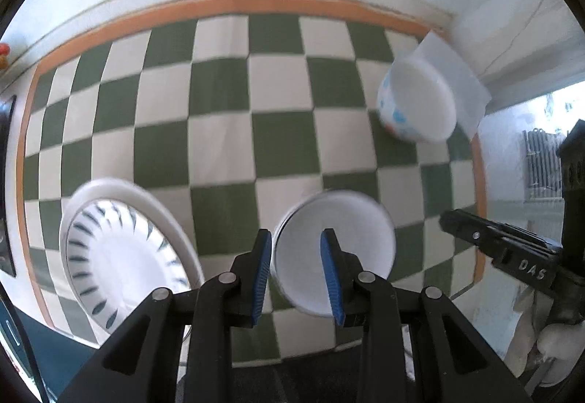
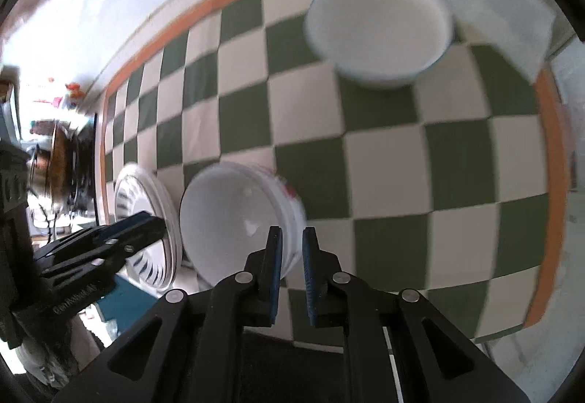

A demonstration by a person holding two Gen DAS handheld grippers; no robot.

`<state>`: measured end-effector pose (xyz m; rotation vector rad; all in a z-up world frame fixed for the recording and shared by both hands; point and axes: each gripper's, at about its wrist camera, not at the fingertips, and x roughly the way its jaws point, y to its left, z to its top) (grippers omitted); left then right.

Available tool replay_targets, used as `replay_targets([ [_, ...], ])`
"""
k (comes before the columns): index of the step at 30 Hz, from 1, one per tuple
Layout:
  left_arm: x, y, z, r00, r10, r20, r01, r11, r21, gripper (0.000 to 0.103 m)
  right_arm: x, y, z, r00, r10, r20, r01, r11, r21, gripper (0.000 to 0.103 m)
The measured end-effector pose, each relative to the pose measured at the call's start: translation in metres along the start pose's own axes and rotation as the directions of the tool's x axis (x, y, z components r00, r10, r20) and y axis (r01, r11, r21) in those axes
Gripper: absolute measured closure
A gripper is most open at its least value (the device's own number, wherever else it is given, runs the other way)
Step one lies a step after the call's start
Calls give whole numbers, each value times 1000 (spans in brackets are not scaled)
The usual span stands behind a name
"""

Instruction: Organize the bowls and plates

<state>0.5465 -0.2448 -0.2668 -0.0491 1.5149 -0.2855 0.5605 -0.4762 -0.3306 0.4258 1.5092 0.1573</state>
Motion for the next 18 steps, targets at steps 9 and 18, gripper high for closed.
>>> replay_targets([
  [9,39,-43,86,992,-95,-84,94,995,-14,77,-32,-80,60,992,46,113,-68,979,193,63],
  [18,95,-76,142,974,-122,-189,120,992,-22,77,0,-116,112,992,85,90,-107,957,268,63],
])
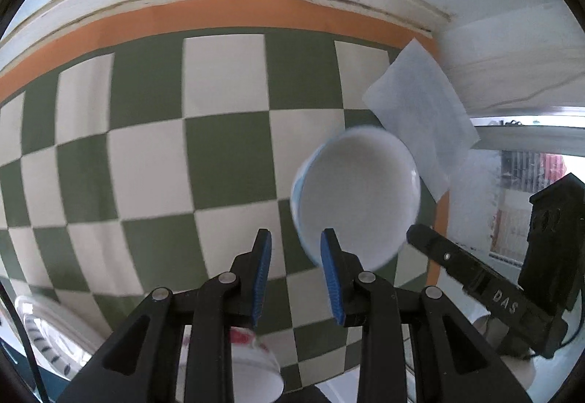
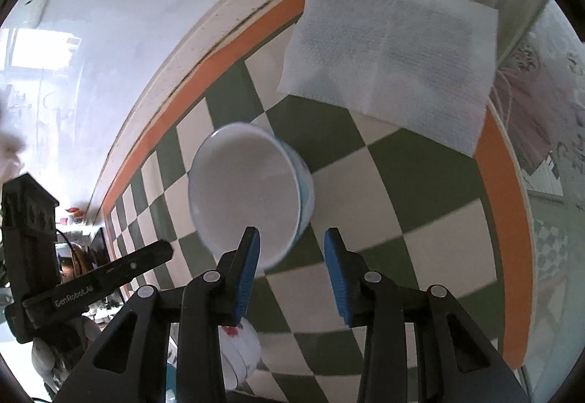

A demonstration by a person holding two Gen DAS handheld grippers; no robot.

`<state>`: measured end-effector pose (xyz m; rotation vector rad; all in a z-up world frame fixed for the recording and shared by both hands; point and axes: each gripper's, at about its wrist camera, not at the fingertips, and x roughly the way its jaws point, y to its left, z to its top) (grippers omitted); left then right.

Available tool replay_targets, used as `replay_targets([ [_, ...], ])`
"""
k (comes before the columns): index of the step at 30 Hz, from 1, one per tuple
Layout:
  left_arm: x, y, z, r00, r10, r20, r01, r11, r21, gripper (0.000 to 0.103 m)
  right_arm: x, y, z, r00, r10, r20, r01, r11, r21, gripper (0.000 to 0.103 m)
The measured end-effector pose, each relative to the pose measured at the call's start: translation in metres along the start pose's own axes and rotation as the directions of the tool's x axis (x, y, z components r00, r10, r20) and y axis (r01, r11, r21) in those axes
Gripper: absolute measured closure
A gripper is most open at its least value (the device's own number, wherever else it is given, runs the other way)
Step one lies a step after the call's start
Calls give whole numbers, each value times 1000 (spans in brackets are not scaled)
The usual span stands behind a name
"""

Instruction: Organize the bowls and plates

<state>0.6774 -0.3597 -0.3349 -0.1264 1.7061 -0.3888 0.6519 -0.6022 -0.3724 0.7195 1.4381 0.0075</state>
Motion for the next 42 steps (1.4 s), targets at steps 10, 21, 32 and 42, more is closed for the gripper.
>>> replay_targets([
  [10,33,-7,16,1000,-6,-28,6,1000,11,83,38,-3,25,998,-23,-65,23,1000,-14,63],
  [21,26,-3,14,1000,10,3,-10,1000,4,88,50,15,22,992,-113,-48,107,988,-108,91],
  [32,4,-11,-2,997,33,64,-36,999,33,88,45,19,11,994,-92,-61,84,988,-131,92],
  [42,-29,-8,-24,991,9,133,-14,999,42,88,17,40,-5,996,-84,-30,77,982,-174,92],
])
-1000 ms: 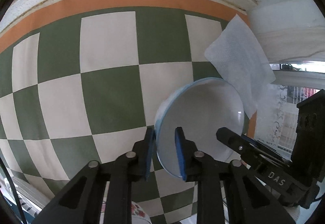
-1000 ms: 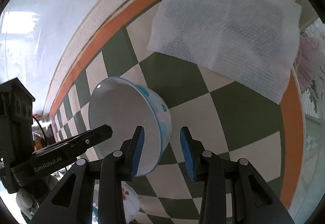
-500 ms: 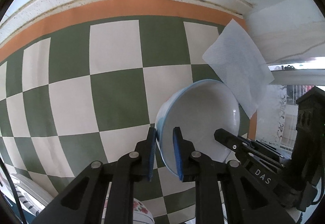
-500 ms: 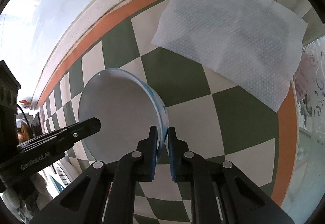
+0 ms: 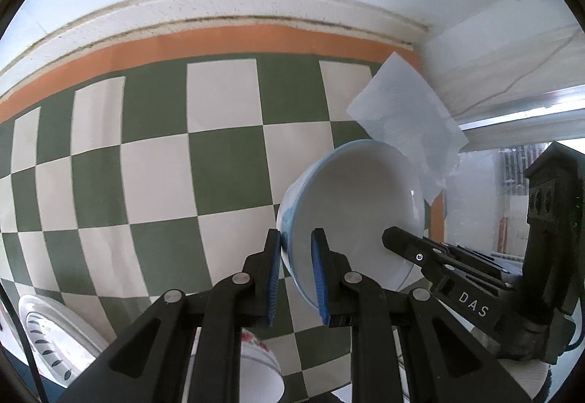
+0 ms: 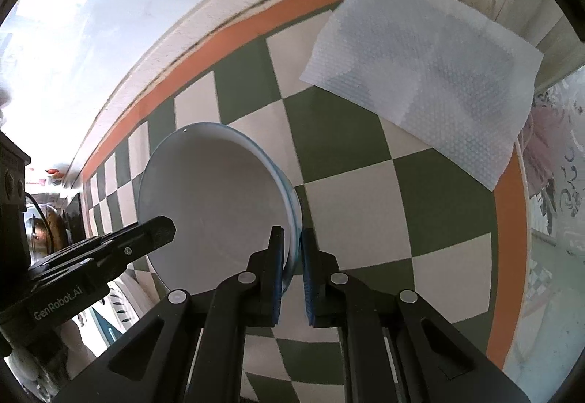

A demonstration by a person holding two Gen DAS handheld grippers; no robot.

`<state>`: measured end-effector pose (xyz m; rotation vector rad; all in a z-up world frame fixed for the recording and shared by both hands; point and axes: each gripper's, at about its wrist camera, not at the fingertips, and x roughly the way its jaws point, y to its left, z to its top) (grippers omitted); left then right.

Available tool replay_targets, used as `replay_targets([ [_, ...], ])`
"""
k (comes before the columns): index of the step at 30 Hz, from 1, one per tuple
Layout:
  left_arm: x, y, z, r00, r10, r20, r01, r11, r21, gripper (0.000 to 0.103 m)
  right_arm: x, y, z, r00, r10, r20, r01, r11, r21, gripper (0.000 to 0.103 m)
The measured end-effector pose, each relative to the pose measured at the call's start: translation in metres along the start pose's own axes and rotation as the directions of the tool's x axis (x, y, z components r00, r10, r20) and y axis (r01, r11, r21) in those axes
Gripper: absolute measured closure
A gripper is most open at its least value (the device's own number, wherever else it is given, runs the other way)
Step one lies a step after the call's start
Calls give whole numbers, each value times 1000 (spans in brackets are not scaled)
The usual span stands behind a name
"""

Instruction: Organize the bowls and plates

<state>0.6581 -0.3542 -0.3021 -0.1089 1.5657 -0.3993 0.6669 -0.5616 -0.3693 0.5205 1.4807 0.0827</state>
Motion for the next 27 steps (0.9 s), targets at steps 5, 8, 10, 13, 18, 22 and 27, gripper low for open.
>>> replay_targets([
  [5,-27,9,-18,999,-11,34,11,1000,0,88,-22,19,-15,1000,0,27,1,999,-36,92],
  [8,-41,16,-36,999,-10,48,10,1000,1,88,-35,34,-30,999,2,46,0,999,-54,92],
  [10,-51,23,-51,998,-7,56,7,1000,1,88,-40,43,-42,999,3,54,1,998,-60,92],
  [13,-60,33,-70,998,-2,55,2,1000,-2,88,-45,60,-65,998,4,59,0,997,-72,92],
  [18,-74,55,-104,998,-3,61,4,1000,-16,88,-46,81,-107,999,10,49,-5,995,-96,92],
  [22,-77,68,-125,998,9,62,-7,1000,-26,89,-38,93,-134,999,13,34,-9,994,-108,92],
  [27,-75,78,-143,999,19,50,-17,999,-32,89,-26,99,-159,1000,15,11,-14,993,-114,92],
])
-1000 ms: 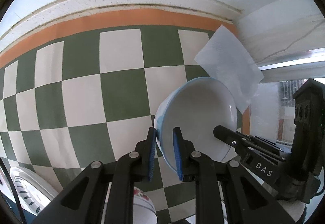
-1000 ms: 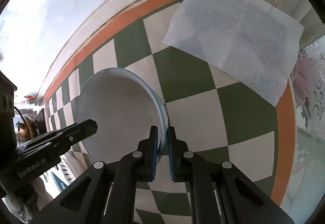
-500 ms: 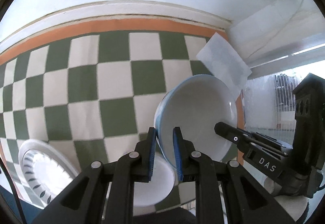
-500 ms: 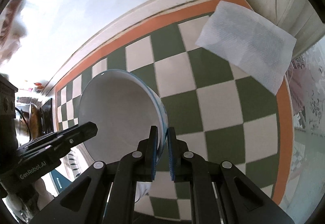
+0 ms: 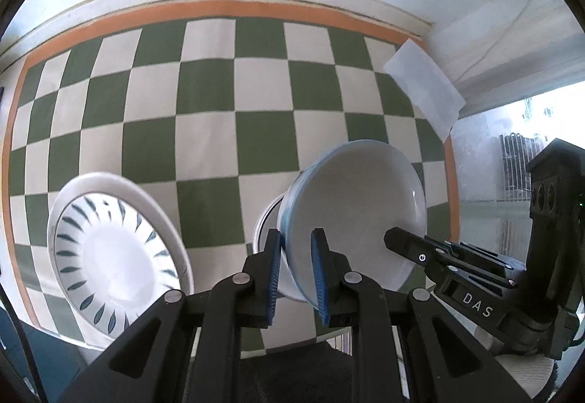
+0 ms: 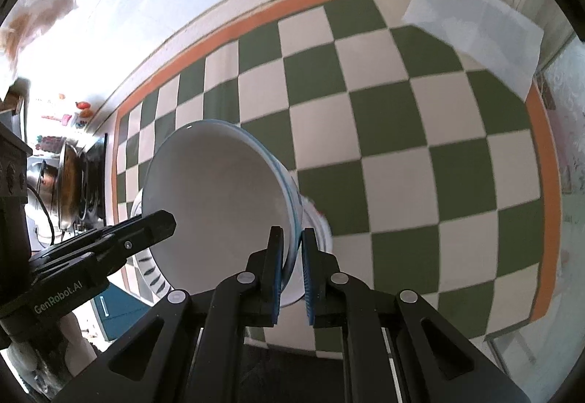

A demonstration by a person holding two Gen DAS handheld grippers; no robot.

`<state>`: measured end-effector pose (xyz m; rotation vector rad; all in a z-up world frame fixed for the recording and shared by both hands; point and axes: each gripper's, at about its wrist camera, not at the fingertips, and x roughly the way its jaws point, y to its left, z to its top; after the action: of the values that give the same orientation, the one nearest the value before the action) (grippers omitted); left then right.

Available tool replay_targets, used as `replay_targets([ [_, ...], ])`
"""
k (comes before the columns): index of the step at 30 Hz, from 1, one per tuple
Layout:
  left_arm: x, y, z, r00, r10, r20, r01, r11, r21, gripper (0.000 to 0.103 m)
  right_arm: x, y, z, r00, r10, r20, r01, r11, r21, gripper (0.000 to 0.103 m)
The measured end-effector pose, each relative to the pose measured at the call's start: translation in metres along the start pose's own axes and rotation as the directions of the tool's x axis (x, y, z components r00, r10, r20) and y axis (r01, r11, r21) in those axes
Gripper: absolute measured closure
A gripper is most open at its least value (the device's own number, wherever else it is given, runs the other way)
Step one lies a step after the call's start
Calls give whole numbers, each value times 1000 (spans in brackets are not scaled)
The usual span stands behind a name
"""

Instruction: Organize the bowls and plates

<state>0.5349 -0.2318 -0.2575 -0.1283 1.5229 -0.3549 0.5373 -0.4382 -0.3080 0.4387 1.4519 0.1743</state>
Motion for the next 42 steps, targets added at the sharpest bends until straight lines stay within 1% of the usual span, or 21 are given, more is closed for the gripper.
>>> replay_targets([
  [8,11,8,-15,1000,9,-29,-9,1000,-9,89,20,-1,-12,999,-3,-33,3,1000,5,92],
  [18,26,8,-14,998,21,-63,-22,1000,-13,88,34,-8,-9,998,-19,-61,20,1000,9,92],
  [22,37,12,-8,994,9,-112,-12,999,-30,88,41,-11,-6,997,-29,-76,31,999,15,92],
  [26,47,16,0,985,-8,-174,-2,999,-52,88,49,-15,-5,995,-23,-99,27,999,34,91],
  [31,55,17,6,975,-21,-220,5,997,-72,88,53,-19,-3,993,-13,-115,20,998,59,90],
  [35,56,17,7,973,-16,-229,-1,997,-77,88,53,-19,-3,993,-20,-120,28,998,65,90],
  [42,56,19,6,975,-15,-222,-3,997,-80,89,54,-20,-2,991,-13,-136,25,996,88,90],
])
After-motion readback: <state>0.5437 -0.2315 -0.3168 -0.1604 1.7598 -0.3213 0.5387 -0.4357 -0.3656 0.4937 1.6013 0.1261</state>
